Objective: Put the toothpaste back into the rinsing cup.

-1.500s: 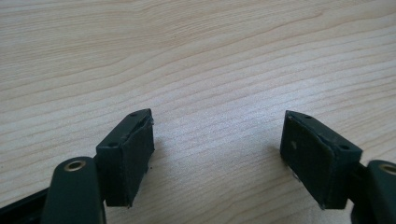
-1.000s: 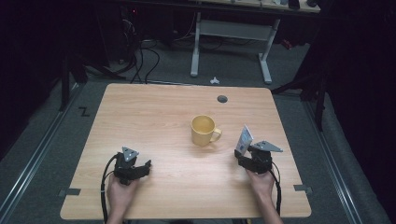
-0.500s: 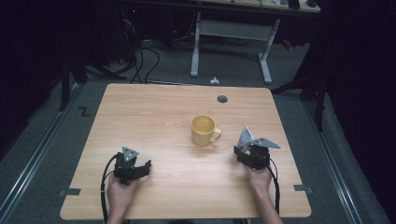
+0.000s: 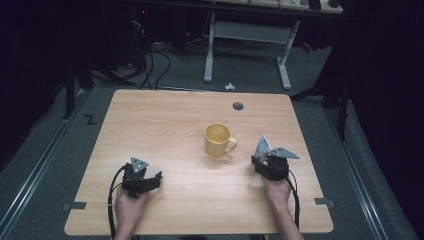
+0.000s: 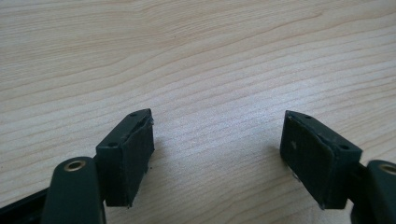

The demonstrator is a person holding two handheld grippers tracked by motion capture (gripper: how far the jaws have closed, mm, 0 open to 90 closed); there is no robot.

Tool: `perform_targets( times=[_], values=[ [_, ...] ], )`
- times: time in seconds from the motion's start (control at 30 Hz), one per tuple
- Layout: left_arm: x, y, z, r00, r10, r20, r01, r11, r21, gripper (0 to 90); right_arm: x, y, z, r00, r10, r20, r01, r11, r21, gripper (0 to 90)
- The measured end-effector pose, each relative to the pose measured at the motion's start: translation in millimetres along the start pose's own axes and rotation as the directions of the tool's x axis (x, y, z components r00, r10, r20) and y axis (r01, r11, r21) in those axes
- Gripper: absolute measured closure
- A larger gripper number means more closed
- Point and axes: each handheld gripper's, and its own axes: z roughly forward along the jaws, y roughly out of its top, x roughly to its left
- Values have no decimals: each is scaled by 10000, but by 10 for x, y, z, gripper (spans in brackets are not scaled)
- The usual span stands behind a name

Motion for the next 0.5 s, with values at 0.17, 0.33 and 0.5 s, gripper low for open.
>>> perform_targets(
  times=[0.17,0.33,0.5],
  values=[
    [0,0,0,10000,-1,0,1,10000,0,262,3,-2,-3,9999,-150,15,150,9999,-5,536],
    [0,0,0,10000,-2,1,2,10000,0,263,8,-1,-8,9995,-296,47,297,9996,-45,556],
    [0,0,0,10000,-3,0,3,10000,-2,263,12,1,-14,9990,-435,89,436,9990,-94,578]
  ],
)
